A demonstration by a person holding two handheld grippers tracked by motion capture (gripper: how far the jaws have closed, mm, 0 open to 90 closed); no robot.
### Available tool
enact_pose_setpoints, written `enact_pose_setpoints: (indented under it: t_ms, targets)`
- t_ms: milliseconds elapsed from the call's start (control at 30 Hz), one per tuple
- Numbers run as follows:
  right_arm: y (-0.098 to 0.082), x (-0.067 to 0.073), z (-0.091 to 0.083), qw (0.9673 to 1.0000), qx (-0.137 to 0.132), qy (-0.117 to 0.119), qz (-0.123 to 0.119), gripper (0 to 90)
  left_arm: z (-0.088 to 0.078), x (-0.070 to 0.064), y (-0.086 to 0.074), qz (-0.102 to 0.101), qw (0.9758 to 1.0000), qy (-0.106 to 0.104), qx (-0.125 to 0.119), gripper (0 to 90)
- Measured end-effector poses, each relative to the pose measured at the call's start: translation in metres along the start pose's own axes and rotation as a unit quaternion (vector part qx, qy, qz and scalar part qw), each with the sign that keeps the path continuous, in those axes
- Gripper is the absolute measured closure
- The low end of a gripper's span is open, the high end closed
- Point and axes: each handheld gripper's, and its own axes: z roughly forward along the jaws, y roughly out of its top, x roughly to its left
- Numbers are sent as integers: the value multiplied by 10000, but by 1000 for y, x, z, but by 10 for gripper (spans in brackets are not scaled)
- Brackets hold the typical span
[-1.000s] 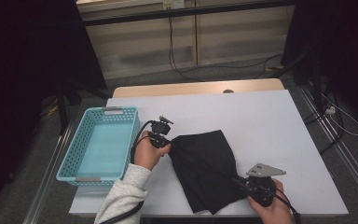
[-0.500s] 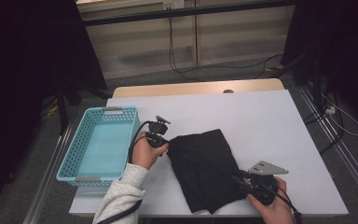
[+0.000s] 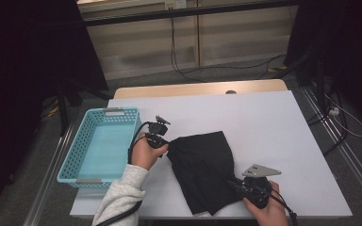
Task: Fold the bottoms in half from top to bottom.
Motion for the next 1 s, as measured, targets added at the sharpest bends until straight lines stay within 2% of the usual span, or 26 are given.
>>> enact_pose_setpoints:
  t_ms: [167, 300, 333, 500, 533, 567, 633, 667, 700, 733, 767, 867, 1000]
  targets:
    - [5, 1, 0, 9999, 99, 46, -120, 817, -8, 0, 7, -4, 10000, 30, 92, 854]
    - [9, 1, -2, 9998, -22, 30, -204, 828, -19, 1, 17, -42, 9997, 118, 215, 854]
    - [12, 3, -5, 9995, -129, -8, -298, 831, -22, 0, 22, -36, 9992, 200, 342, 855]
    - [17, 6, -6, 9992, -217, 23, -333, 833, -29, -1, 31, -20, 9979, 345, 549, 855]
    - [18, 9, -5, 9991, -235, 33, -360, 834, -32, -2, 35, -5, 9966, 444, 701, 856]
    - [18, 9, -5, 9991, -235, 33, -360, 834, -32, -2, 35, -5, 9966, 444, 701, 855]
    - [19, 11, -5, 9989, -269, 16, -396, 835, -34, -4, 39, 9, 9949, 523, 858, 856]
    - [20, 12, -5, 9986, -306, 14, -440, 836, -36, -5, 42, 71, 9930, 580, 1029, 856]
    - [20, 13, -5, 9985, -323, -4, -433, 836, -36, -5, 42, 71, 9930, 580, 1029, 856]
    - [20, 14, -4, 9983, -348, -18, -461, 836, -37, -6, 45, 96, 9913, 639, 1148, 856]
    - [20, 14, -4, 9983, -348, -18, -461, 836, -37, -6, 45, 96, 9913, 639, 1148, 856]
    - [23, 14, -4, 9982, -387, -1, -454, 838, -42, -7, 50, 130, 9891, 666, 1305, 856]
    - [26, 15, -4, 9980, -463, 20, -420, 839, -46, -7, 54, 163, 9883, 688, 1353, 857]
